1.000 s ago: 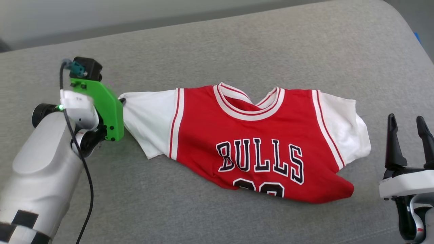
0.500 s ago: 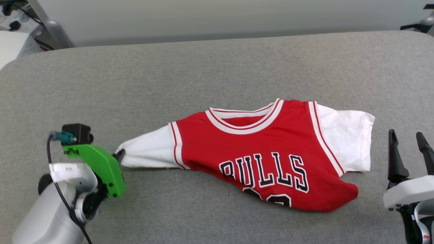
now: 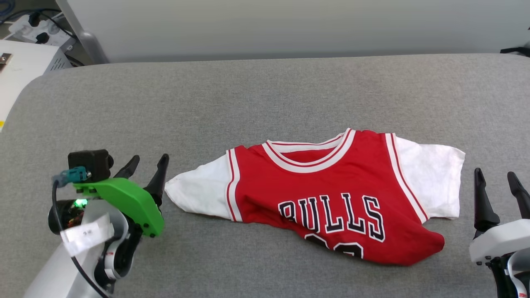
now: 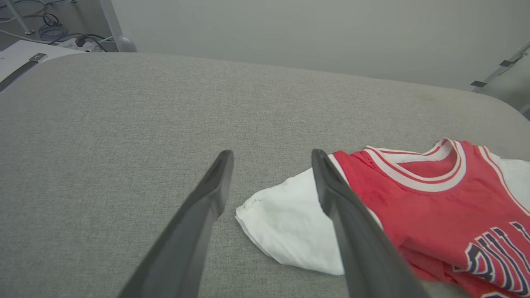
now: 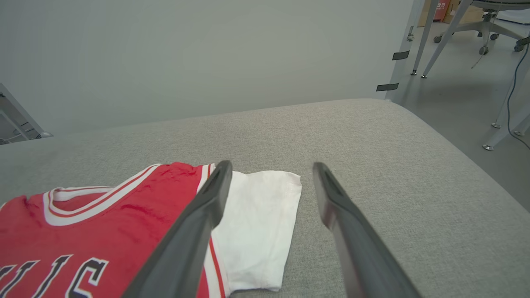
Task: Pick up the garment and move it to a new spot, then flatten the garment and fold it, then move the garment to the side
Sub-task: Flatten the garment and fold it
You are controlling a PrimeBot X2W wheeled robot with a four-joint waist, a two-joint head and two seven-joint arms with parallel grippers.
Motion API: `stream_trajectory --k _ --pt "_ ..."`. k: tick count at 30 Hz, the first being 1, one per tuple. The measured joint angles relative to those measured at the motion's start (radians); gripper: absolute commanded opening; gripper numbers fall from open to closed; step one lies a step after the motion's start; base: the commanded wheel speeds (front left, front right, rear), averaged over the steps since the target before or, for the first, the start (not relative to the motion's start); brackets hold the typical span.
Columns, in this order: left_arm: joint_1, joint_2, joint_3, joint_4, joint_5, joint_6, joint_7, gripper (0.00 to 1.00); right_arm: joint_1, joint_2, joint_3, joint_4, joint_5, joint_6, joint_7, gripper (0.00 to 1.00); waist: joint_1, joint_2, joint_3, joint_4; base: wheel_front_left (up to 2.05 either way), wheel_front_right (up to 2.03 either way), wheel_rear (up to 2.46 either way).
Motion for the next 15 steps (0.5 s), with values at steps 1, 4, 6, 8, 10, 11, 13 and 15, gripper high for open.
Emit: stream_trajectory --k 1,4,6,8,10,11,13,15 --pt "0.010 -0.001 0.000 -0.017 0.004 0.003 -0.011 1.00 0.004 0.000 0.000 -0.002 0.000 0.000 0.005 1.00 0.0000 0.0000 -0.002 0.003 0.00 0.00 0.00" --pt "0.061 -0.005 -0.006 -0.086 0.010 0.022 -0.038 1.00 0.022 -0.014 0.006 -0.011 0.001 0.000 0.035 1.00 0.0000 0.0000 -0.006 0.017 0.00 0.00 0.00" --pt "0.087 -0.009 -0.018 -0.129 0.015 0.031 -0.042 1.00 0.023 -0.037 0.010 -0.021 0.006 0.000 0.075 1.00 0.0000 0.0000 -0.005 0.028 0.00 0.00 0.00" --pt "0.105 -0.014 -0.032 -0.170 0.030 0.041 -0.043 1.00 0.022 -0.068 0.020 -0.026 0.022 0.000 0.150 1.00 0.0000 0.0001 -0.001 0.041 0.00 0.00 0.00" --pt "0.115 -0.015 -0.049 -0.208 0.043 0.048 -0.033 1.00 0.008 -0.115 0.026 -0.024 0.038 0.000 0.262 1.00 0.0000 0.0000 0.008 0.056 0.00 0.00 0.00" --pt "0.115 -0.015 -0.057 -0.222 0.048 0.051 -0.024 1.00 -0.008 -0.138 0.022 -0.018 0.053 0.000 0.322 1.00 0.0000 0.0000 0.014 0.063 0.00 0.00 0.00" --pt "0.115 -0.015 -0.066 -0.246 0.052 0.054 -0.006 1.00 -0.047 -0.190 0.017 -0.005 0.066 0.000 0.434 1.00 0.0000 0.0000 0.026 0.076 0.00 0.00 0.00" --pt "0.115 -0.015 -0.074 -0.263 0.053 0.058 0.010 1.00 -0.092 -0.237 0.009 0.017 0.076 0.000 0.542 1.00 0.0000 0.0000 0.040 0.090 0.00 0.00 0.00"
